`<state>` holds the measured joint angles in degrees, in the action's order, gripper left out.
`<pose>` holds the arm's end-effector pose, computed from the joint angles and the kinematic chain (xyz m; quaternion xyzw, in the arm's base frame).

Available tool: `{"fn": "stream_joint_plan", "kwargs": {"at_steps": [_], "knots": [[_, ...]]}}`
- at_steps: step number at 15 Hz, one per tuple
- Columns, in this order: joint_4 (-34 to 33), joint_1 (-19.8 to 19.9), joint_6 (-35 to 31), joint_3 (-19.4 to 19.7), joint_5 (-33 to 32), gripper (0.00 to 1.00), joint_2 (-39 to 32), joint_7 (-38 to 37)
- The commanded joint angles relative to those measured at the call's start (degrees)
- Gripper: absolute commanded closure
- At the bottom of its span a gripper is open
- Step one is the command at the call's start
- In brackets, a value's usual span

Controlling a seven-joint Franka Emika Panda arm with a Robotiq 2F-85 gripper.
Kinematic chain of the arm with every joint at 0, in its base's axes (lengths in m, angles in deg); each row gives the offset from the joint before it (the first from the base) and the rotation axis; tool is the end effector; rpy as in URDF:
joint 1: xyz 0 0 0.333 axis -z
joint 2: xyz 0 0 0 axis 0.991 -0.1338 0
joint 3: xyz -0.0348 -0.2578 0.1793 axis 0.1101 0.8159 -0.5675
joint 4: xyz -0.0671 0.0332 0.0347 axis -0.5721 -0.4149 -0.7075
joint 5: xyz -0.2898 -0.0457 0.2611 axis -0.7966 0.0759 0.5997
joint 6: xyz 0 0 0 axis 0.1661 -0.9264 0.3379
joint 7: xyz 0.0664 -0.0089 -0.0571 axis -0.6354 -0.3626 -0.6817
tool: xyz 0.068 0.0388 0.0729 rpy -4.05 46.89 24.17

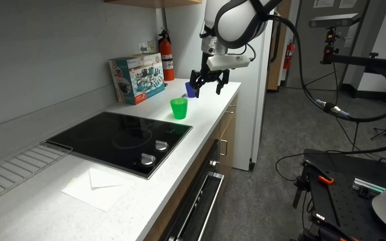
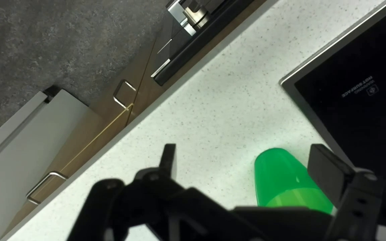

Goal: Put the green cup on the stove top

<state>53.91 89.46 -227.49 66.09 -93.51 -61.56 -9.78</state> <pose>0.5604 -0.1384 0.3792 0.9241 -0.3624 0.1186 0.0260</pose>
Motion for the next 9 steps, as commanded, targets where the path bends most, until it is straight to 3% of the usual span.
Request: {"fn": "stream_joint_plan", "kwargs": {"at_steps": [1,9], "knots": [[-2.75,-0.71,-1.08,1.03,0.53,0.0,-2.87,-1.42],[-14.06,-1.12,-0.83,3.38,1.85,0.0,-11.6,-9.68]]}}
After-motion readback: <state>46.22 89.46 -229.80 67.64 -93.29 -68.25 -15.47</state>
